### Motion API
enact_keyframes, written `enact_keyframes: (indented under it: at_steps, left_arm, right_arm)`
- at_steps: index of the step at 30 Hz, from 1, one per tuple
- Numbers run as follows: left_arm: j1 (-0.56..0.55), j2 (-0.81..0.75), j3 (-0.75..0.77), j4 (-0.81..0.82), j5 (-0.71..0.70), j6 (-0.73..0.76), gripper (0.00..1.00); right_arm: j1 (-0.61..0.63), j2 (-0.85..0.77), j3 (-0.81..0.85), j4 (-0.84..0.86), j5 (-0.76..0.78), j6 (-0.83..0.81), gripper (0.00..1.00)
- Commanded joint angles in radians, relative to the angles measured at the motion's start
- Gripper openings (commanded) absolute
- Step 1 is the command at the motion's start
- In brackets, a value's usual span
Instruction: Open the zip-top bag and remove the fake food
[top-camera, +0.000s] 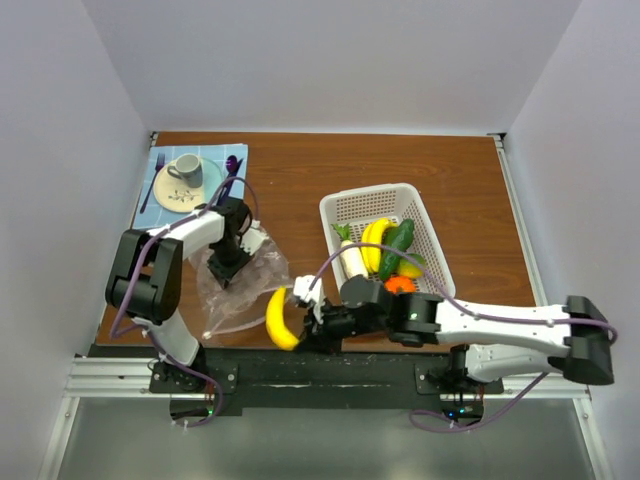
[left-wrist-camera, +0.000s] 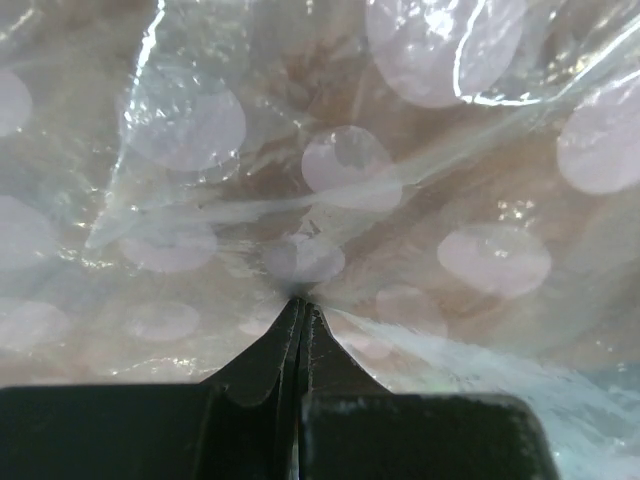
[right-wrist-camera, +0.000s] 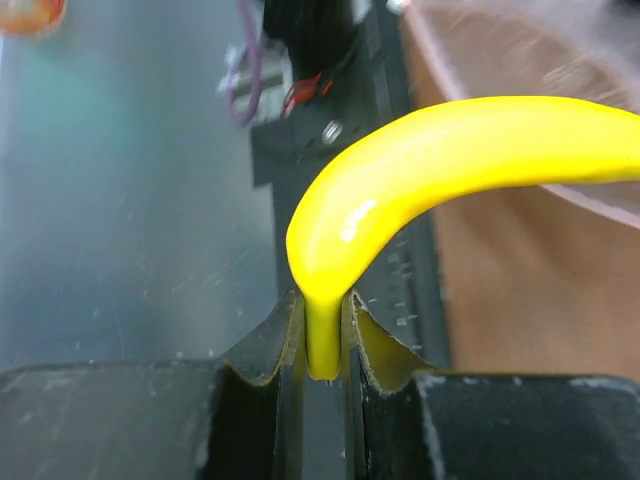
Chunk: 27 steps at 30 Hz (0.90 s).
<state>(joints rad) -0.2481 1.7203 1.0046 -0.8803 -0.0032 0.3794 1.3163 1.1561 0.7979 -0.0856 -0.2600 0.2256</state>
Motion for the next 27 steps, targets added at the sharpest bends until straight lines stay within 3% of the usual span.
enact_keyframes:
  at_steps: [1,3,5,9,11,13,14,15,16,19,20,23,27]
  left_arm:
    - [0.009,0.033,0.037,0.147,0.026,-0.005,0.00]
    - [0.009,0.015,0.080,0.104,0.043,0.001,0.04]
    - [0.009,-0.013,0.139,0.072,0.069,0.000,0.15]
    - [0.009,-0.103,0.244,-0.002,0.126,-0.017,0.32]
    - [0.009,-0.137,0.285,-0.011,0.137,-0.027,0.52]
    - [0.009,-0.186,0.302,-0.016,0.146,-0.039,0.61]
    - [0.009,-0.201,0.316,-0.016,0.158,-0.042,0.63]
    - [0.007,-0.230,0.319,-0.017,0.163,-0.046,0.75]
    - [0.009,-0.247,0.319,-0.014,0.166,-0.050,0.78]
    - [0.009,-0.309,0.313,0.004,0.175,-0.054,0.80]
    - [0.009,-0.327,0.302,0.013,0.177,-0.057,0.81]
    - [0.009,-0.401,0.279,0.046,0.178,-0.047,0.99]
    - [0.010,-0.542,0.210,0.177,0.152,-0.048,1.00]
  right_arm:
    - [-0.026,-0.163,0.132,-0.198,0.433,-0.072,0.00]
    - [-0.069,-0.222,0.121,-0.209,0.601,-0.086,0.00]
    - [-0.182,-0.237,0.100,-0.207,0.677,-0.085,0.00]
    - [-0.325,-0.173,0.092,-0.226,0.706,-0.049,0.00]
    - [-0.357,-0.139,0.080,-0.215,0.719,-0.039,0.00]
    - [-0.376,-0.095,0.067,-0.197,0.726,-0.017,0.02]
    - [-0.390,-0.084,0.054,-0.186,0.728,-0.011,0.09]
    - [-0.399,-0.072,0.047,-0.169,0.734,0.000,0.17]
    - [-0.405,-0.052,0.044,-0.166,0.742,0.004,0.44]
    - [-0.411,-0.018,0.063,-0.184,0.801,0.046,0.99]
    - [-0.411,-0.015,0.081,-0.195,0.820,0.057,0.99]
    - [-0.411,0.000,0.128,-0.242,0.909,0.089,0.99]
    - [-0.410,0.028,0.210,-0.360,0.978,0.112,0.99]
